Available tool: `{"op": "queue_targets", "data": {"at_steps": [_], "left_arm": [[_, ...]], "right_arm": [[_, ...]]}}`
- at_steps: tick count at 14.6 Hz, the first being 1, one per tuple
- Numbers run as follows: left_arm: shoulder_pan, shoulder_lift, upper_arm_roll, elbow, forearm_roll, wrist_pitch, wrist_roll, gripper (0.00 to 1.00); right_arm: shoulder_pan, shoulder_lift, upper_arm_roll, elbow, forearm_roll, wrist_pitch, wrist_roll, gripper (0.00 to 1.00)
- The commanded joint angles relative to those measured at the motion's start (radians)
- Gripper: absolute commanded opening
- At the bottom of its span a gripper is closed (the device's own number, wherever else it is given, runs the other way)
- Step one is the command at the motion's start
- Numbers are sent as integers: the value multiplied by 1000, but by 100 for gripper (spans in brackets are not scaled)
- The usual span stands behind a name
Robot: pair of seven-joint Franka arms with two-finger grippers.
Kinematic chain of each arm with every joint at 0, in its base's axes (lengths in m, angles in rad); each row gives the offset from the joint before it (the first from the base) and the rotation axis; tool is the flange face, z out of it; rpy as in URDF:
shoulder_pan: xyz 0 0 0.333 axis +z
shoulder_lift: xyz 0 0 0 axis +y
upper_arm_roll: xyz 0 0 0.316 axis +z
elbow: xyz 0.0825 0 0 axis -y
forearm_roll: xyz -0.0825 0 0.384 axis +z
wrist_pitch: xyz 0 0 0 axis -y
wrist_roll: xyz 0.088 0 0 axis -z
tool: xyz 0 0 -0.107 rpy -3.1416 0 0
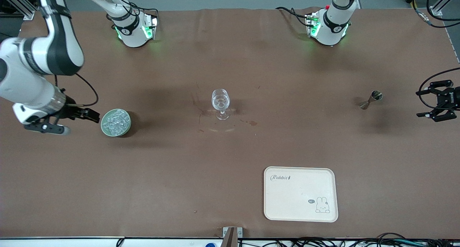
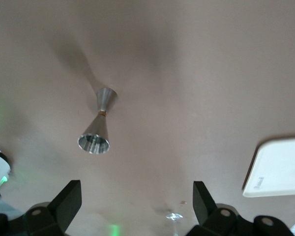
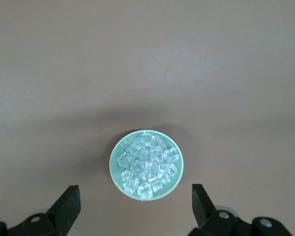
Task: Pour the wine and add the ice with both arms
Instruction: 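Grasp the silver jigger with the left gripper while the right gripper grips ice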
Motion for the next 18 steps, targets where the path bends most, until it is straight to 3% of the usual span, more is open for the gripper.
{"op": "queue_targets", "data": {"at_steps": [1,7,13,18], "left_arm": [[-10,76,60,-16,-84,-24,44,100],[25,193,83,-119,-205,-25,283,98],[7,203,82,-257,-307,-24,331,96],[-6,213,77,-338,-405,-19,348,85]], "right_arm": [[5,10,-3,-109,-19,137,-12,100],[5,82,-4,-225,-51,331,-15,96],[0,132,-4,-285,-99,442,-15,68],[-1,142,-3,-311,-99,472,-12,61]]}}
